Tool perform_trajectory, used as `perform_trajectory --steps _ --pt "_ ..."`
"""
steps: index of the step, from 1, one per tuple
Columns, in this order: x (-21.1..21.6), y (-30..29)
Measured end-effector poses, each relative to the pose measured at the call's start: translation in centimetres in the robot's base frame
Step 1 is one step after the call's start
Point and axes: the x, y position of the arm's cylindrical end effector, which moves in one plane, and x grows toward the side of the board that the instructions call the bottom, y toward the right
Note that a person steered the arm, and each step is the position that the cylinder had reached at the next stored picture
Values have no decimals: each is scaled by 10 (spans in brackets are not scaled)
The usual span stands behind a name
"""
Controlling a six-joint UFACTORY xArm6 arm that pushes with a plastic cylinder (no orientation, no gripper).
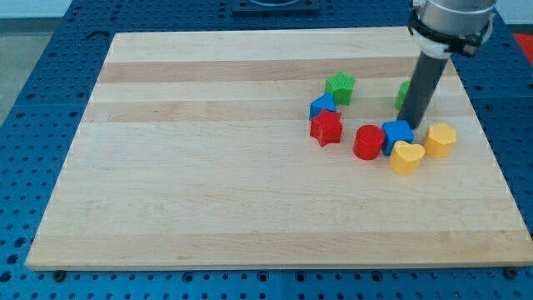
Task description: Move the blue cube and the red circle left a bit
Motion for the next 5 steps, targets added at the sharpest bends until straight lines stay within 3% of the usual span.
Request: perform_trajectory --steps 1,5 --pt "36 -9" --pt "54 -63"
